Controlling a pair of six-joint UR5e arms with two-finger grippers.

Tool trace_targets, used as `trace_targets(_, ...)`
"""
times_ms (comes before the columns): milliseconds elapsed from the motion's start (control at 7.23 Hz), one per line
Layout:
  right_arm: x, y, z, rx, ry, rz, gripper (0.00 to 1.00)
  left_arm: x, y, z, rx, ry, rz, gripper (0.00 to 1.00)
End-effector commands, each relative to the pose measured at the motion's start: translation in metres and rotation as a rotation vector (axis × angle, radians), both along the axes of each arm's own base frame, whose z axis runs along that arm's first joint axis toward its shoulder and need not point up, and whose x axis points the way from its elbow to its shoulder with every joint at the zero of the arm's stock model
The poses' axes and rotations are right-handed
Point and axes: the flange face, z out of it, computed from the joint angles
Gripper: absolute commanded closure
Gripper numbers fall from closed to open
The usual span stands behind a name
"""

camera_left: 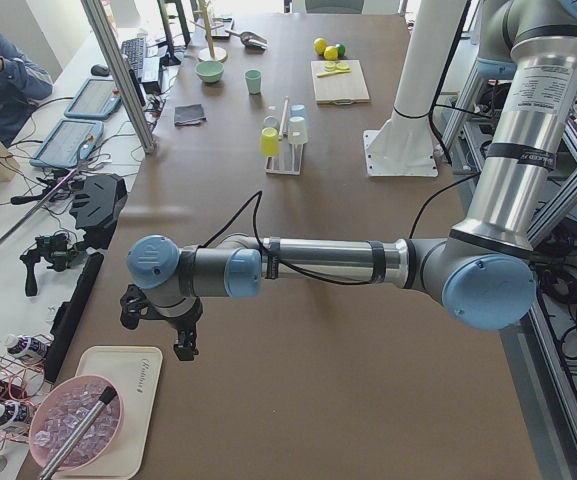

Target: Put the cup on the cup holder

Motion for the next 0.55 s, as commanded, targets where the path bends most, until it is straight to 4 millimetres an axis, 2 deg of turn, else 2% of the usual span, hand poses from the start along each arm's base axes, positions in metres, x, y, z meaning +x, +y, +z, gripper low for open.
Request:
trace_targets(0,-0.0001,0.0019,0.0007,0.002,-0.002,-0.002,0.00,0.0117,-0.0002,0.0008,0.012,0.001,0.020,0.01)
trace_targets(415,-0.0001,0.0010,0.0011,0.003,-0.002,0.000,0.00,0.0128,0.0005,0.0023,0.009,-0.011,0.024,0.01)
